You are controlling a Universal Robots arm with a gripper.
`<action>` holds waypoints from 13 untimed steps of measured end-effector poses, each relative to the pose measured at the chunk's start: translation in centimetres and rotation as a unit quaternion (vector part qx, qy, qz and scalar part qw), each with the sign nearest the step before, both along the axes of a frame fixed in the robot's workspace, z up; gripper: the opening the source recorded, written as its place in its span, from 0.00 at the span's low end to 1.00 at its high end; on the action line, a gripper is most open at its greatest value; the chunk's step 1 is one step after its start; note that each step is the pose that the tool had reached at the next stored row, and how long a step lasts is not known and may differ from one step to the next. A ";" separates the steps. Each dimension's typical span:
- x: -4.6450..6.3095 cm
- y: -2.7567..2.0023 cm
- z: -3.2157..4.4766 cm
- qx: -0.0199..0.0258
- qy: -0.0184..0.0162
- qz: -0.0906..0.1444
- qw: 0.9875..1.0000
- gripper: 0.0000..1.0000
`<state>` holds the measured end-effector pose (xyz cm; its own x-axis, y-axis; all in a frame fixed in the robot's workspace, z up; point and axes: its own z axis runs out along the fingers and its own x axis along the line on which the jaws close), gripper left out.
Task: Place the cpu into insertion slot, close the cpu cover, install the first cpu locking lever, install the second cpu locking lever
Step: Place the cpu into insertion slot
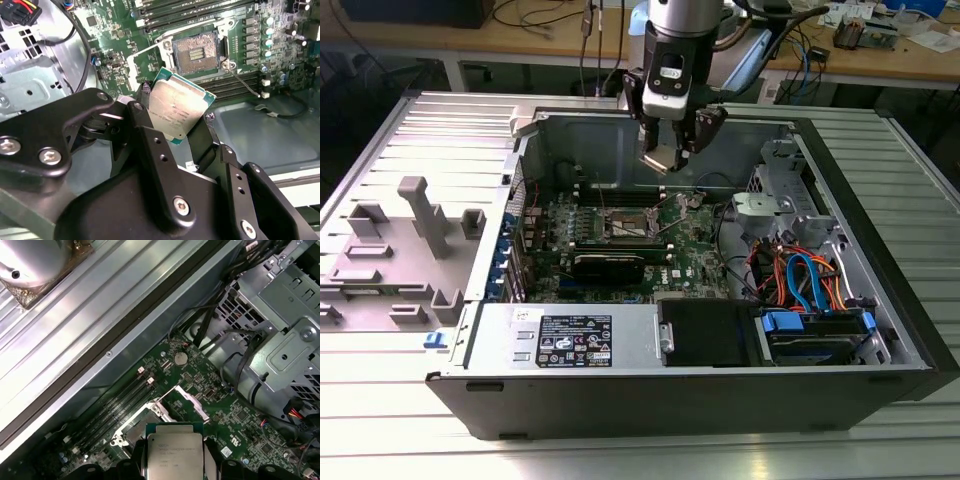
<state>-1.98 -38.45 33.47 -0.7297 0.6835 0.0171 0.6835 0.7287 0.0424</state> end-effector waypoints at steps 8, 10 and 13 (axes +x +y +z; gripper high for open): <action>0.0 0.00 -1.40 0.000 0.000 -0.059 0.998 0.55; 0.0 0.00 -1.76 0.000 0.000 -0.075 0.997 0.55; 0.0 0.00 -2.01 -0.003 0.000 -0.086 0.996 0.55</action>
<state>-1.97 -38.45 31.46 -0.6013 0.7989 0.0126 0.7986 0.6005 0.0390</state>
